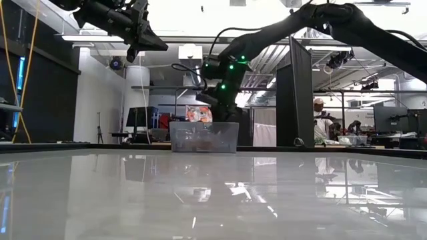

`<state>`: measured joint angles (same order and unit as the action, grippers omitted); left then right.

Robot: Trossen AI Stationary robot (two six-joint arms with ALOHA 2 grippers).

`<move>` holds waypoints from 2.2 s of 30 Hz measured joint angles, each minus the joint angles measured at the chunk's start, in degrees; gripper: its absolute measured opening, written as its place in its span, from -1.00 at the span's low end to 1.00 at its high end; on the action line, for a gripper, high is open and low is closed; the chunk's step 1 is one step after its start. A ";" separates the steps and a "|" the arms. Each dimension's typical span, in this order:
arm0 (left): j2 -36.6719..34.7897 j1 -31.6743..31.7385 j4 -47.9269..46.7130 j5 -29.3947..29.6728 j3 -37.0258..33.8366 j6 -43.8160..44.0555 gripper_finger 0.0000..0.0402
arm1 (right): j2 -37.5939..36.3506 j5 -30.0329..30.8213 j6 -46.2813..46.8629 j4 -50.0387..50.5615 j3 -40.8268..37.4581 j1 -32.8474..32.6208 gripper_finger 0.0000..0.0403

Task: Sort spices by type
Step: Put the top brown seasoning bottle into the black bin, then adjust the brown seasoning bottles in the black bin

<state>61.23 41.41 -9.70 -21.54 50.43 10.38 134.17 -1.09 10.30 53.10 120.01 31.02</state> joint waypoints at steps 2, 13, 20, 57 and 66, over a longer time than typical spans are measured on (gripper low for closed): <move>0.00 0.00 0.01 0.00 0.00 -0.01 -1.00 | 0.00 -0.68 1.59 -1.20 -1.00 0.00 -0.99; 0.00 0.00 0.03 0.00 0.00 0.02 -1.00 | 0.11 -1.10 7.77 -9.17 -5.58 -1.76 -1.00; 0.00 0.00 0.05 -0.02 0.00 0.04 -1.00 | 0.09 -3.41 9.95 -14.60 -5.60 -4.12 -1.00; 0.00 -0.35 -1.13 -0.13 0.00 0.03 -1.00 | 4.55 -0.93 19.37 -20.66 1.85 -3.31 -1.00; 0.00 -0.33 -1.15 -0.11 0.00 0.08 -1.00 | 5.57 -0.62 19.46 -21.57 1.96 -4.91 -1.00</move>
<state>61.23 41.08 -10.85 -21.65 50.43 10.46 139.74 -1.71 29.76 31.53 121.97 26.11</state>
